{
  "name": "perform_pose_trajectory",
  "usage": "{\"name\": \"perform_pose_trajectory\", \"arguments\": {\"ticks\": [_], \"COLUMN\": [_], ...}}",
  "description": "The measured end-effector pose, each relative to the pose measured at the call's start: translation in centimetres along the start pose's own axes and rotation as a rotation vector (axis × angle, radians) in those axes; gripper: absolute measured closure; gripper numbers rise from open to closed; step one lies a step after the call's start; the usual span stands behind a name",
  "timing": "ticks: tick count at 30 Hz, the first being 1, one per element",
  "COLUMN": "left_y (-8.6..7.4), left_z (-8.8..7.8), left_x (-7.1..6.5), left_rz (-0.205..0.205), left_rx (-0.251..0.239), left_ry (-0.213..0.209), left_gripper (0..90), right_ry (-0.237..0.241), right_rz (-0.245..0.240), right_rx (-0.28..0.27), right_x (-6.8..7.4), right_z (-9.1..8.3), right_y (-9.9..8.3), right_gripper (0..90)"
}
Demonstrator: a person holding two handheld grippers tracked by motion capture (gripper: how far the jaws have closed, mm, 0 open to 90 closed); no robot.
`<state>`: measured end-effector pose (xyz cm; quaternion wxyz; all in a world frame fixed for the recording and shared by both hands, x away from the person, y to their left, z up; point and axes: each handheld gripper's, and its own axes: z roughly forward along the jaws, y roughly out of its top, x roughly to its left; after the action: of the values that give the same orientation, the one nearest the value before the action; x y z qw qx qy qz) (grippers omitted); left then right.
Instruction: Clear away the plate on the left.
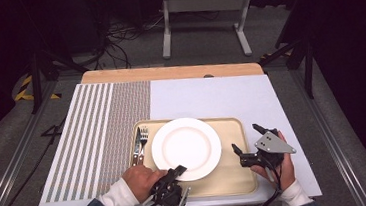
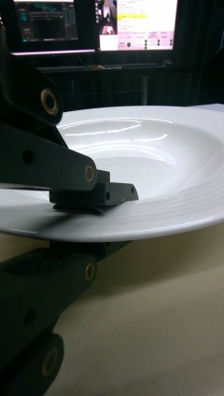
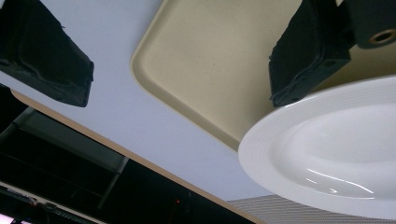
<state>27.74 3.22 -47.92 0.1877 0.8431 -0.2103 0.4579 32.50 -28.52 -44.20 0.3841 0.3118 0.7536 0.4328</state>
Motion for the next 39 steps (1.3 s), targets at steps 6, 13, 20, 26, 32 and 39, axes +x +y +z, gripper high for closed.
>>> {"name": "perform_pose_trajectory", "arguments": {"ticks": [6, 13, 20, 26, 32, 39], "left_y": [0.28, 0.60, 0.59, 0.64, 0.49, 0.25], "left_z": [0.13, 0.41, 0.32, 0.23, 0.02, -0.22], "left_x": [-0.25, -0.42, -0.49, -0.54, -0.46, -0.76], "left_rz": [0.005, 0.019, 0.014, 0.016, 0.012, -0.008], "left_rx": [0.006, -0.015, -0.019, -0.041, -0.042, -0.057], "left_ry": [-0.011, -0.018, -0.032, -0.033, -0.057, -0.061], "left_gripper": [80.9, 80.7, 81.0, 81.6, 81.6, 81.4], "right_ry": [0.002, 0.005, 0.010, 0.014, 0.021, 0.025], "right_rz": [-0.001, 0.001, -0.004, -0.004, -0.006, -0.010], "right_rx": [0.000, 0.001, 0.004, 0.005, 0.008, 0.006], "right_x": [0.03, 0.05, 0.11, 0.15, 0.25, 0.30], "right_z": [0.01, 0.04, 0.10, 0.12, 0.16, 0.14], "right_y": [0.00, -0.02, -0.03, -0.05, -0.05, -0.02], "right_gripper": [7.6, 7.6, 7.6, 7.6, 7.6, 7.7]}}
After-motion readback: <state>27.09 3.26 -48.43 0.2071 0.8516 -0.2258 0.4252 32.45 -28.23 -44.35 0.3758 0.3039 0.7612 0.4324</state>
